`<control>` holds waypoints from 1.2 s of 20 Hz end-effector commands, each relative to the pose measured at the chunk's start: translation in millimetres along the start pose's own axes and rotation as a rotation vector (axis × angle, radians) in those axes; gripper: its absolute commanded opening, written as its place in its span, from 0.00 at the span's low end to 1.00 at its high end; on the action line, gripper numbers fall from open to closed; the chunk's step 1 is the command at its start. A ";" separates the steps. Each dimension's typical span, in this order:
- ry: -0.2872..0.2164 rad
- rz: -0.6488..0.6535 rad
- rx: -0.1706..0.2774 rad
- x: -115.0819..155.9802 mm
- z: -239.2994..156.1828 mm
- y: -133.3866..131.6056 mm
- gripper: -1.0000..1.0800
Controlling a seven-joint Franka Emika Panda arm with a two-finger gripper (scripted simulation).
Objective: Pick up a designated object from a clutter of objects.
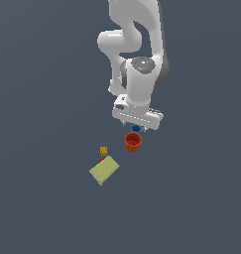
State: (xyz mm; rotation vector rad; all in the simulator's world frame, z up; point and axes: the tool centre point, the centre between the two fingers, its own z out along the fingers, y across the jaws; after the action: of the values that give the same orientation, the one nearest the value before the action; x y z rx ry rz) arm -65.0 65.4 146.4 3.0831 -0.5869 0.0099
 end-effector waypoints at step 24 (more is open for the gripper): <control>-0.007 0.151 0.001 -59.8 63.7 -0.1 0.96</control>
State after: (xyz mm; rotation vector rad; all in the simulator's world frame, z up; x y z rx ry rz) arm -119.8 87.1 85.6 3.0329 -0.8185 0.0001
